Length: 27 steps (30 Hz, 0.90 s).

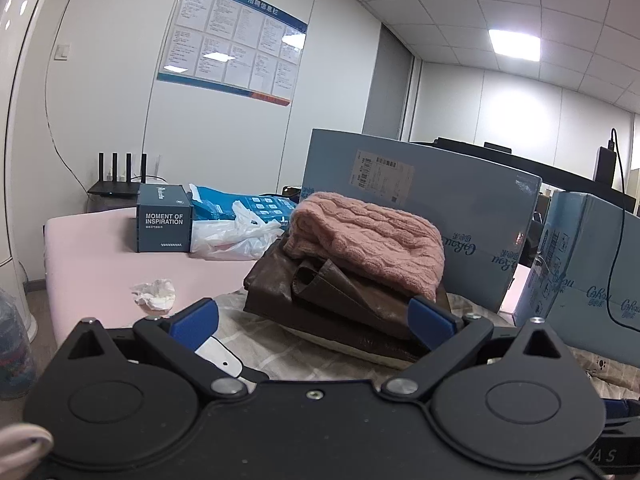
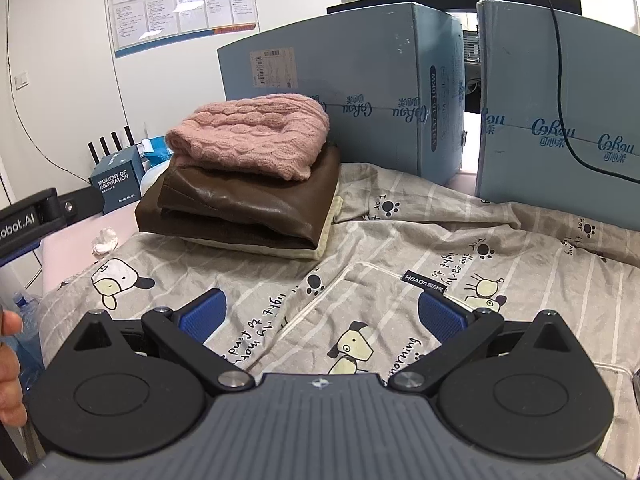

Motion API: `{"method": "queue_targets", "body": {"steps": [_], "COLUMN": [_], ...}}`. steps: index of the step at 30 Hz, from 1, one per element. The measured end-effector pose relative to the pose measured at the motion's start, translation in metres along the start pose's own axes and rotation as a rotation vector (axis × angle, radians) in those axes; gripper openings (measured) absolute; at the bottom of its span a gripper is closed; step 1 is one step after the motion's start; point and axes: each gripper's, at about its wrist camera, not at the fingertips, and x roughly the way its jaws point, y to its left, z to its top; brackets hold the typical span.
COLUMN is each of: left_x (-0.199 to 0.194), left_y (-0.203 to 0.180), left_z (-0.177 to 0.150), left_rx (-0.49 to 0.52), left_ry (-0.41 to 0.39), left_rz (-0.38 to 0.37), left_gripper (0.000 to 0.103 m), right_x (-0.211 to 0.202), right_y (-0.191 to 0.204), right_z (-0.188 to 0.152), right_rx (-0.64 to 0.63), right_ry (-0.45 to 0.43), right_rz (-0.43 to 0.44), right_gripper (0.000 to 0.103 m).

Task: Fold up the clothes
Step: 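Move both grippers toward the pink knit sweater on the brown stack, then grasp the pink knit sweater with both grippers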

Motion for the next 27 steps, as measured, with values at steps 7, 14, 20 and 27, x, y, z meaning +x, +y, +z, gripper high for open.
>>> {"method": "queue_targets", "body": {"steps": [7,14,20,27], "left_x": [0.005,0.017,0.038,0.067], "left_y": [0.014,0.026,0.028,0.032], "left_z": [0.003,0.012,0.026,0.049], "left_rx": [-0.041,-0.084,-0.087,-0.051], "left_ry": [-0.003,0.001,-0.012,-0.044], "left_rz": [-0.013,-0.042,-0.063,-0.074], "left_gripper": [0.103,0.103,0.103,0.103], "right_x": [-0.002,-0.002,0.017,0.048], "right_y": [0.007,0.010,0.015,0.034], "right_z": [-0.001,0.013,0.035,0.062], "right_rx": [-0.022,-0.005,0.000,-0.020], "right_ry": [-0.002,-0.017,-0.009,0.003], "right_rz": [0.012,0.038,0.017,0.026], "right_gripper": [0.103,0.103,0.103,0.103]}}
